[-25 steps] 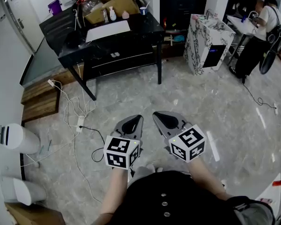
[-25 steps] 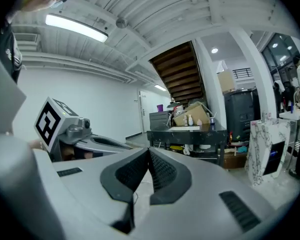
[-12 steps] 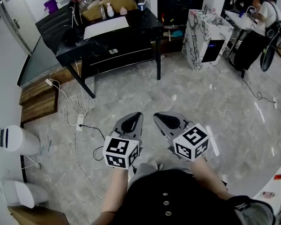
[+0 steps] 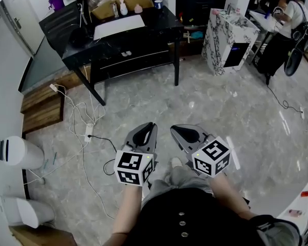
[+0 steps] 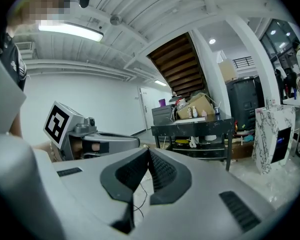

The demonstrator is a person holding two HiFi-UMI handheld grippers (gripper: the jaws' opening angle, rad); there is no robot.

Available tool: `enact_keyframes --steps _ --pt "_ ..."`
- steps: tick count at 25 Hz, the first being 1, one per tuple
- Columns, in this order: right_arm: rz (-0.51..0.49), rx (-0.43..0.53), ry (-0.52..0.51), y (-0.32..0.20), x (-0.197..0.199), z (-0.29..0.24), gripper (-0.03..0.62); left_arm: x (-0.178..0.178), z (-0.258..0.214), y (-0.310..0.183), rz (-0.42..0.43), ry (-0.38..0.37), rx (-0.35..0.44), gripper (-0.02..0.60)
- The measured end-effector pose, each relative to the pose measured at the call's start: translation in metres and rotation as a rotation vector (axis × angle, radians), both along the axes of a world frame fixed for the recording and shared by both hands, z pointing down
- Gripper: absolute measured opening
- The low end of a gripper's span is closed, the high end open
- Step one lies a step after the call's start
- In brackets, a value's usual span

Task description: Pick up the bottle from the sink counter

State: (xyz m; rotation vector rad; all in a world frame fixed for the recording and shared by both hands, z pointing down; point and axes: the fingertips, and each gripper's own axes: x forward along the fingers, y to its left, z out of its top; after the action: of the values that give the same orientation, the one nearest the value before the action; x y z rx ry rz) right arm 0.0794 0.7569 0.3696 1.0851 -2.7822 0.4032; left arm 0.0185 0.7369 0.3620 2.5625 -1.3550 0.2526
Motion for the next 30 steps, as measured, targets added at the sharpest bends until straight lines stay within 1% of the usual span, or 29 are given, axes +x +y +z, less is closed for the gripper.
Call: enact_keyframes --steps 1,2,4,7,9,11,17,25,30 --pt "-0.005 -0.004 -0.006 -0.002 -0.001 0.000 0.002 -0.001 0.001 -0.002 -0.001 0.001 -0.004 0.023" --pt "-0.009 -0.007 -0.012 -0.005 -0.001 0.000 0.002 -0.003 0.003 -0.006 -0.003 0.001 -0.009 0.043" --pt "-0.013 -0.013 -0.016 -0.014 -0.003 0.001 0.002 -0.005 0.004 -0.015 -0.005 0.001 -0.015 0.115" --pt "-0.017 -0.028 -0.008 -0.032 -0.004 0.008 0.003 -0.009 0.008 -0.034 -0.010 0.000 -0.025 0.136" --pt "-0.017 -0.031 -0.010 -0.047 -0.004 0.010 0.002 -0.010 0.011 -0.049 -0.010 -0.010 -0.034 0.172" --pt "-0.014 -0.032 -0.013 -0.067 -0.001 0.011 0.002 -0.009 0.010 -0.069 -0.012 -0.020 -0.033 0.187" --pt "-0.042 -0.032 -0.014 -0.130 0.000 0.014 0.002 -0.008 0.001 -0.131 -0.027 -0.031 -0.005 0.196" --pt "-0.085 -0.006 -0.020 -0.216 0.006 0.001 0.003 0.003 -0.017 -0.214 -0.041 -0.047 0.030 0.196" --pt "-0.116 0.003 -0.020 -0.258 0.013 0.000 0.003 0.009 -0.022 -0.254 -0.069 -0.029 0.057 0.196"
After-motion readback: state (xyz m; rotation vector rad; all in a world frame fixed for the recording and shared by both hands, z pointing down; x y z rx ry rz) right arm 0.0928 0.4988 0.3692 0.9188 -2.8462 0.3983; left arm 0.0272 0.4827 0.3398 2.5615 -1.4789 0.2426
